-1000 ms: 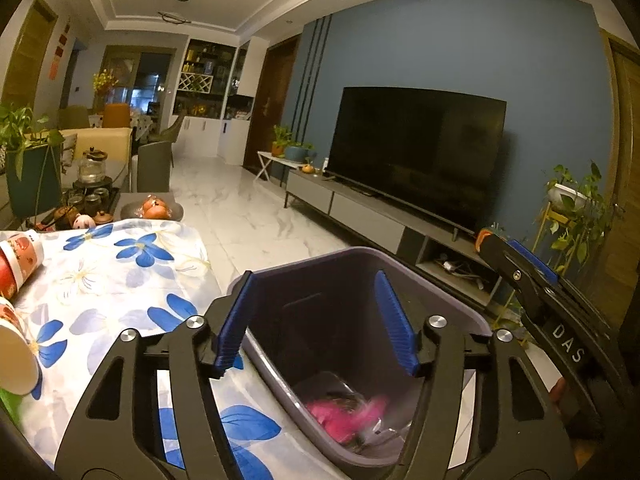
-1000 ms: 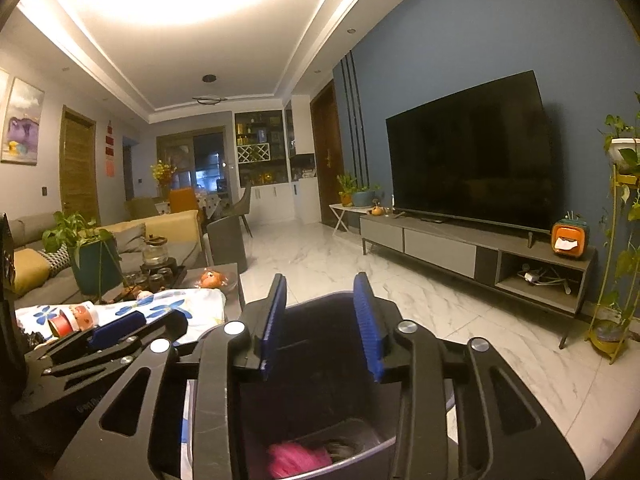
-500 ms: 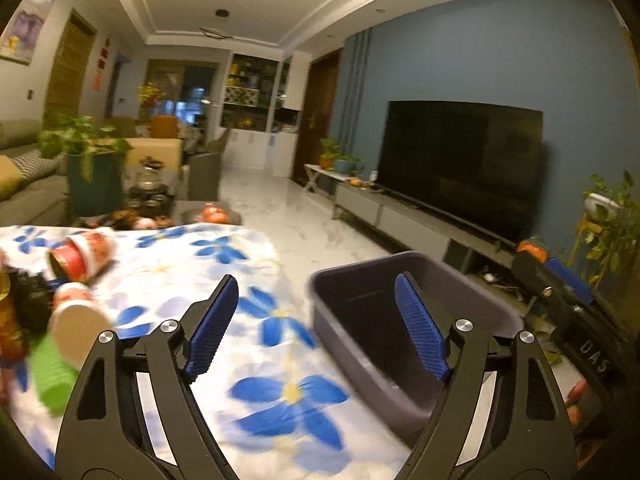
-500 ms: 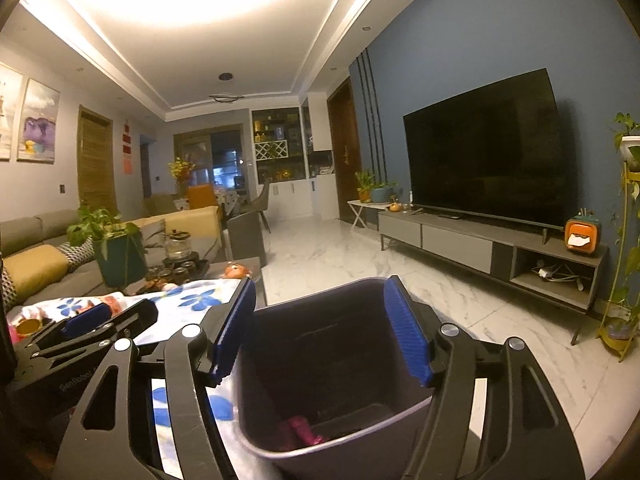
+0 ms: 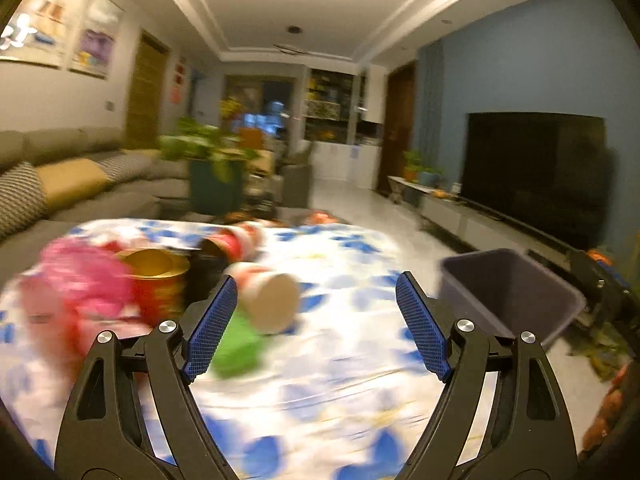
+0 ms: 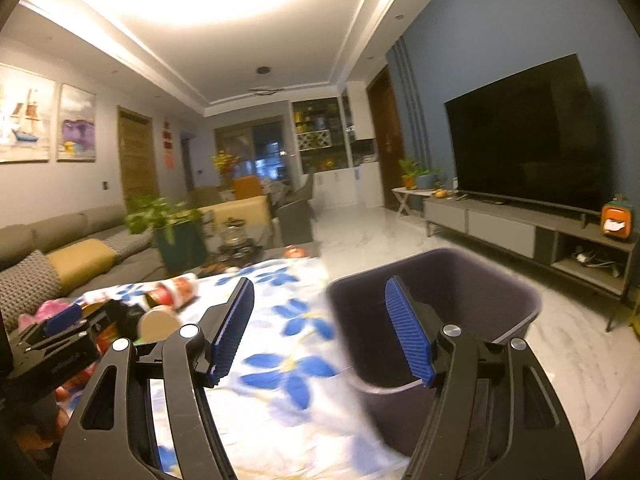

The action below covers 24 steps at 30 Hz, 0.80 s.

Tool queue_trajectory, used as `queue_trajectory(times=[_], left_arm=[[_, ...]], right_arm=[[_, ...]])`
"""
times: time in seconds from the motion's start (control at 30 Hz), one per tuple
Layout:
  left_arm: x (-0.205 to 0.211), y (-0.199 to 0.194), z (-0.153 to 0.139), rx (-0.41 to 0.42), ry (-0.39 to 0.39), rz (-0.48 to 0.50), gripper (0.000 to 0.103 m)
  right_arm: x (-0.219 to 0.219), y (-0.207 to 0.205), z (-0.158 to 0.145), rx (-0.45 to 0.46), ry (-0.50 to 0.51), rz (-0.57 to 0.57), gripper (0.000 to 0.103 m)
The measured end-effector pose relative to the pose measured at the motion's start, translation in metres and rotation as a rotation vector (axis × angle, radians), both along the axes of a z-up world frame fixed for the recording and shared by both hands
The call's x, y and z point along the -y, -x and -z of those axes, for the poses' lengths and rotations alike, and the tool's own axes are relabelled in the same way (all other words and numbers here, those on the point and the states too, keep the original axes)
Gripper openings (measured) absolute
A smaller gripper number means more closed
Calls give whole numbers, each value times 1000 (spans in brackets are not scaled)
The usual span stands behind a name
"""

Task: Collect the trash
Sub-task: 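Grasp the red-and-white plastic bag with the left tool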

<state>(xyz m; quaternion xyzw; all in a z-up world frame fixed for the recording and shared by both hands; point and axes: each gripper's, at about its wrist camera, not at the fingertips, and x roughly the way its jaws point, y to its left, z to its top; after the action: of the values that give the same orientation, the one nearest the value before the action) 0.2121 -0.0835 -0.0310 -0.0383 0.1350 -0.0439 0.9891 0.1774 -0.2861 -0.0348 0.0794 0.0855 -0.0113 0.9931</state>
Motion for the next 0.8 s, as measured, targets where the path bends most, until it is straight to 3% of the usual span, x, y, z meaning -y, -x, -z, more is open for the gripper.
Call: queue_trajectory(times=[0.13,0.37,0.57,0.7,0.8], left_arm=[[-47,21,1,4,-2,-128,80],[-110,46,2,-5,22,-246,80],[-155,49,8,-55,106,-239,80],[-163,51,19,-88,128,-220,80],[-165,49,27,-107,142,-193,74]], right_arm=[[-30,4,4,-6,11,-53,67],[-77,5,11,-30,19,-146,67],[-110,6,12,-37,38,-205,67],[-123,9,15,-48,39,-220,67],[-128,8,18,-56,38,-229,67]])
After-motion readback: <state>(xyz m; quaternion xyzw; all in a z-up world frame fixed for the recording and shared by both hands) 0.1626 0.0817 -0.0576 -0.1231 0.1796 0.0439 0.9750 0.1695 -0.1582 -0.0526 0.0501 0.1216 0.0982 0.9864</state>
